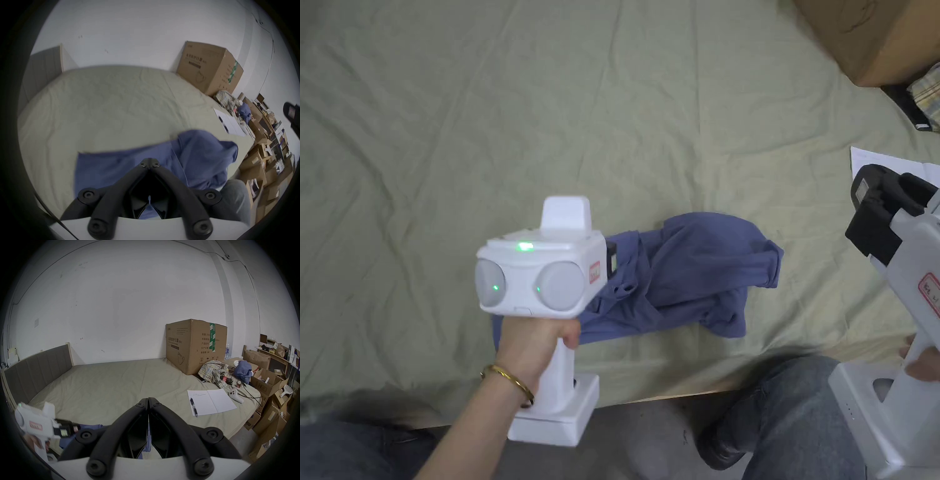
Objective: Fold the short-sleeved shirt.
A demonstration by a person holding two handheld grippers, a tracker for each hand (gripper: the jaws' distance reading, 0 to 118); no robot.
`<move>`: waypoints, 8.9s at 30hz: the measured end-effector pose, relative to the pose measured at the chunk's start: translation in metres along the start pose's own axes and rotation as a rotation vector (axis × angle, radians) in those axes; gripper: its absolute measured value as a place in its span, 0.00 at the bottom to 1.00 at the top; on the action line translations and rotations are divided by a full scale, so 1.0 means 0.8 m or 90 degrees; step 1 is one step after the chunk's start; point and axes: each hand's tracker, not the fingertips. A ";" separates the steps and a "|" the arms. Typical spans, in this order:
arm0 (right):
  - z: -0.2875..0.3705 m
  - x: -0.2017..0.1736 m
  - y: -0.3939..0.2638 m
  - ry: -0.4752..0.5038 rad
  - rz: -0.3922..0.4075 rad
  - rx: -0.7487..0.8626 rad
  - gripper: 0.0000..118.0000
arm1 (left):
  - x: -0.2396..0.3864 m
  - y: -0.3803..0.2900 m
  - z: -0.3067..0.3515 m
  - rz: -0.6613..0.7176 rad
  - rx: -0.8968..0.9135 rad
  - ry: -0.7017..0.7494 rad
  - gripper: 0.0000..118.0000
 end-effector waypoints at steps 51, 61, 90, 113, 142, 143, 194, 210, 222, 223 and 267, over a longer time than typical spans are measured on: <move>0.000 -0.048 0.020 0.029 0.036 -0.022 0.00 | -0.219 -0.001 -0.002 0.444 -0.152 -0.186 0.09; -0.003 -0.051 0.020 0.051 0.030 -0.018 0.00 | -0.279 0.044 0.071 0.402 -0.098 -0.061 0.08; 0.022 -0.013 0.014 0.062 -0.036 0.002 0.00 | -0.045 0.078 -0.012 0.083 -0.126 0.050 0.13; 0.009 -0.002 0.008 0.046 -0.061 -0.022 0.00 | -0.003 0.017 -0.049 -0.080 -0.063 0.067 0.05; -0.043 -0.136 0.016 0.252 -0.007 -0.023 0.00 | -0.115 0.019 0.149 -0.006 0.284 0.223 0.00; -0.049 -0.137 0.010 0.268 -0.004 -0.032 0.00 | -0.121 0.015 0.151 -0.012 0.287 0.233 0.00; -0.219 -0.308 -0.173 0.269 0.028 -0.340 0.00 | -0.364 0.010 -0.067 0.420 -0.206 -0.378 0.23; -0.116 -0.202 -0.013 0.302 -0.015 -0.141 0.00 | -0.412 0.114 0.056 0.292 -0.266 -0.076 0.18; -0.092 -0.227 -0.032 0.272 -0.020 -0.170 0.00 | -0.597 0.135 0.156 0.252 -0.323 0.276 0.20; -0.092 -0.232 -0.036 0.268 -0.019 -0.180 0.00 | -0.632 0.136 0.149 0.252 -0.313 0.307 0.23; -0.030 -0.090 0.049 0.123 0.018 0.045 0.00 | -0.086 0.062 0.164 -0.082 0.429 0.222 0.00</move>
